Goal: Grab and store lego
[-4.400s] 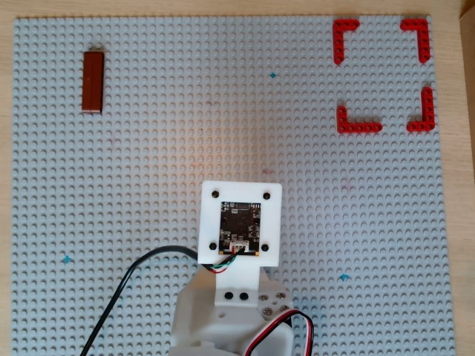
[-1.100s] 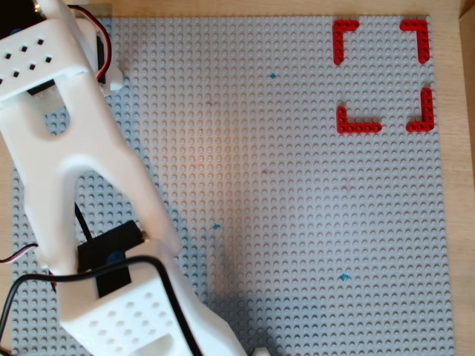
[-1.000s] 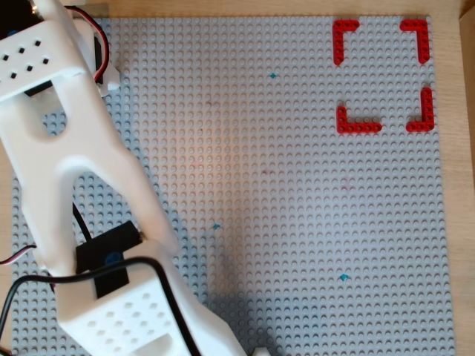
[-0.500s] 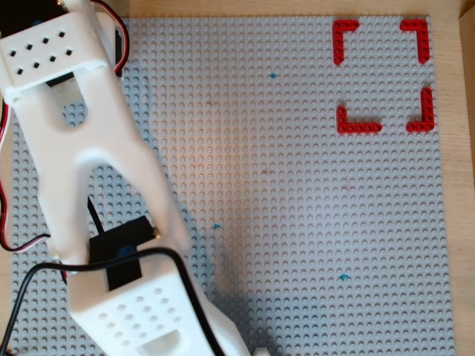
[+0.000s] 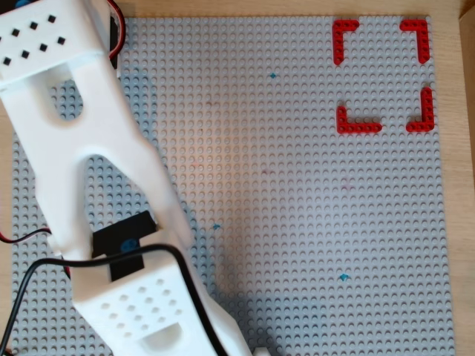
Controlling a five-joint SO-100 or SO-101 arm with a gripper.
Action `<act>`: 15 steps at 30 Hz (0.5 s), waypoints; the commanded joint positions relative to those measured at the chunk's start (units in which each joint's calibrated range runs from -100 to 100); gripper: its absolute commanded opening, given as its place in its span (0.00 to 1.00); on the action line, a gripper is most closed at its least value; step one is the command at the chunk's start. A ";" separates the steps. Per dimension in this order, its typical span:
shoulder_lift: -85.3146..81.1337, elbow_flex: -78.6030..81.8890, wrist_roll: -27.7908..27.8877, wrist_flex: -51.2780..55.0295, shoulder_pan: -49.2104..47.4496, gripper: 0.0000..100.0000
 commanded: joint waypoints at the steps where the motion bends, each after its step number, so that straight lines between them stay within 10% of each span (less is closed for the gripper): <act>1: -1.85 -7.60 0.29 4.41 -0.23 0.02; 15: -6.34 -7.33 5.67 4.41 5.18 0.02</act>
